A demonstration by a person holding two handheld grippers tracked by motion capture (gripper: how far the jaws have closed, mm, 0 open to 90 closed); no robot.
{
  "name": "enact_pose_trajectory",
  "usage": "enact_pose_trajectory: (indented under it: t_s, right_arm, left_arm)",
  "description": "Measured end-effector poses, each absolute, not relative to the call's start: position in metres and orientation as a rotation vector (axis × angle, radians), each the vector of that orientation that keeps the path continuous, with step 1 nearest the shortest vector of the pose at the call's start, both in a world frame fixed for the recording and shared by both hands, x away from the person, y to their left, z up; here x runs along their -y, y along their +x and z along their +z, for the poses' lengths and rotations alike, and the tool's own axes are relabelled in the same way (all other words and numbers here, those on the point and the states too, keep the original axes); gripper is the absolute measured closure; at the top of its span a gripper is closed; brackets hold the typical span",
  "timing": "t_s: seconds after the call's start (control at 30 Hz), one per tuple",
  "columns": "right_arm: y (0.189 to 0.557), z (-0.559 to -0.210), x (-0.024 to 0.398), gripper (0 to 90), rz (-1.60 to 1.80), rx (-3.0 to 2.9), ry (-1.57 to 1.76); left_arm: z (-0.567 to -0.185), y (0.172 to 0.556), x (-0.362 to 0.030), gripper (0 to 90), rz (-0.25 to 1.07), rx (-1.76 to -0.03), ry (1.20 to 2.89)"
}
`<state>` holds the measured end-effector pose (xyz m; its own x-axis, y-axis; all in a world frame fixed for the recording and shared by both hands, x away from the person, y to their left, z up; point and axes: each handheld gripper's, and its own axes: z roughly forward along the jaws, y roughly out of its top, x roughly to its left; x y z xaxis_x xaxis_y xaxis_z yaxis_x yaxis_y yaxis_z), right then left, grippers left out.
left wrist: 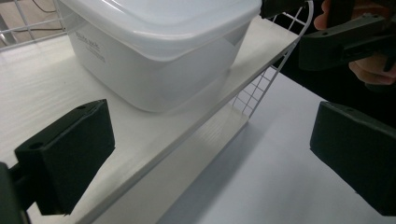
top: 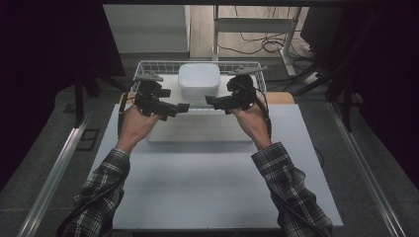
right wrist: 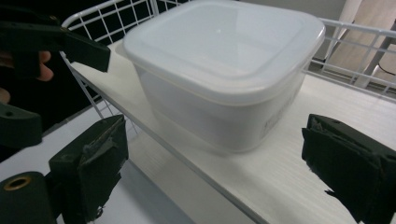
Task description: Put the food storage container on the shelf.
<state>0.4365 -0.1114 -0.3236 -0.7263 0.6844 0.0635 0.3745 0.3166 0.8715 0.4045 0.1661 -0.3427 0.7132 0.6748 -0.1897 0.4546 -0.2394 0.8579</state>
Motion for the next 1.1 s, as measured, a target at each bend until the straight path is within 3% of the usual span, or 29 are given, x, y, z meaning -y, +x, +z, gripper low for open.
enact_pose_trajectory:
  t_s: [0.3,0.8,1.1]
  right_arm:
    - [0.43,-0.329,0.119,6.6,1.38,-2.278,0.939]
    - [0.412,-0.337,0.128,3.3,1.359,-2.314,0.883]
    - [0.402,-0.342,0.132,1.0,1.315,-2.338,0.868]
  left_arm:
    - [-0.35,0.399,-0.169,0.0,0.227,-0.859,1.849]
    - [-0.359,0.38,-0.161,0.0,0.307,-0.787,1.885]
    - [-0.365,0.371,-0.161,0.0,0.282,-0.766,1.873]
